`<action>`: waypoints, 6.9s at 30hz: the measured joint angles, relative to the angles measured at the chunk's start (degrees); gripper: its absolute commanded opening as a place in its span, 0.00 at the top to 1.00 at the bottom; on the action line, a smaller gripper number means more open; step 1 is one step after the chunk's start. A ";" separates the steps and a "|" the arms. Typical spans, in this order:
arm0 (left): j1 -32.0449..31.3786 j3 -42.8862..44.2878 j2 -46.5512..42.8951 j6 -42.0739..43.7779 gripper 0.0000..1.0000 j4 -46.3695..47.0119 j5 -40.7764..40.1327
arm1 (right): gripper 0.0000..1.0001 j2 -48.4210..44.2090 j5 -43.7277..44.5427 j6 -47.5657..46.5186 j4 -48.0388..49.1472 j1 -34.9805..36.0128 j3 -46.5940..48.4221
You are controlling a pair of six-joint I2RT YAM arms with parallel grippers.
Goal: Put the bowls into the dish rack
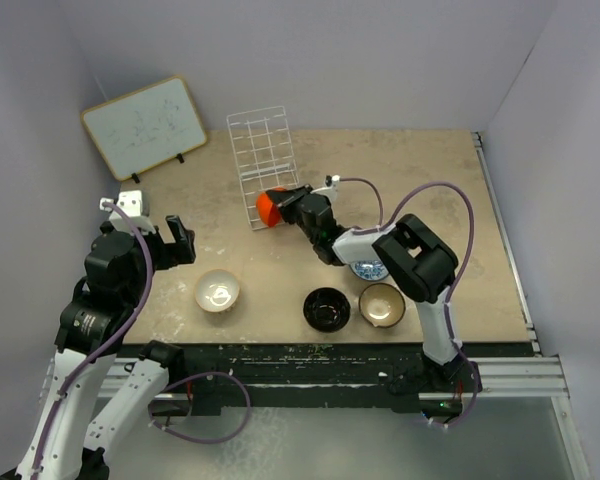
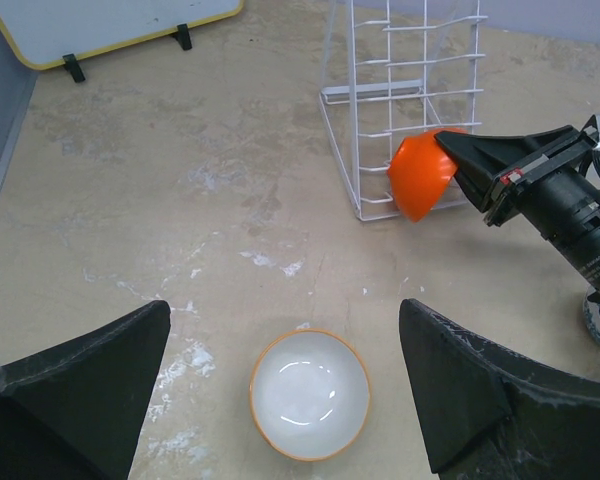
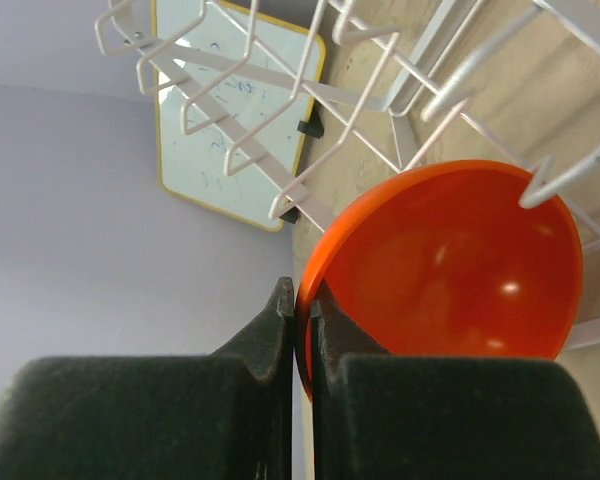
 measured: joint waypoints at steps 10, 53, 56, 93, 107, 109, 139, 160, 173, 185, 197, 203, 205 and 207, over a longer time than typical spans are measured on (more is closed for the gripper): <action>0.00 -0.02 1.53 0.42 0.01 0.09 0.00 | 1.00 0.59 -5.25 1.42 6.34 -6.75 -3.78; 0.00 -0.74 7.63 0.52 0.01 3.91 5.38 | 1.00 -3.28 4.17 -0.17 38.58 -14.38 -17.38; 0.00 -0.74 7.41 0.72 0.01 3.87 5.40 | 1.00 -1.46 5.05 0.33 39.04 -14.27 -16.57; 0.00 -0.74 5.16 2.19 0.01 2.56 5.35 | 1.00 3.67 8.17 6.88 25.64 -12.15 -7.63; 0.00 -0.74 4.61 3.10 0.01 2.56 5.38 | 1.00 3.32 5.09 9.40 19.47 -14.71 -7.50; 0.00 -0.74 4.44 3.21 0.01 2.56 5.38 | 1.00 3.32 3.39 9.40 18.43 -16.46 -7.19; 0.00 -1.03 4.00 3.41 0.01 2.49 5.33 | 0.86 10.43 -11.87 5.20 24.41 -24.22 -0.42; 0.00 -1.40 4.02 3.41 0.01 2.56 5.38 | 0.49 10.97 -15.06 8.28 24.00 -24.26 -4.63; 0.00 -1.40 4.07 3.41 0.01 2.56 5.38 | 0.31 2.86 -17.73 5.95 15.34 -24.55 -8.50; 0.00 -1.40 4.15 3.39 0.01 2.54 5.31 | 0.28 -6.29 -21.35 1.14 8.55 -25.70 -17.92; 0.00 -1.40 4.35 3.37 0.01 2.58 5.18 | 0.28 -37.79 -19.65 -21.99 -15.89 -25.00 -25.20; 0.00 -1.40 4.63 3.23 0.01 2.64 5.22 | 0.28 -46.62 -11.21 -37.53 -40.30 -18.45 -20.96; 0.00 -1.40 4.76 3.13 0.01 2.75 5.22 | 0.29 -48.04 -7.04 -41.27 -47.19 -14.01 -18.97; 0.00 -1.40 5.03 2.97 0.01 3.06 5.25 | 0.30 -48.57 -4.33 -44.13 -52.94 -10.19 -17.49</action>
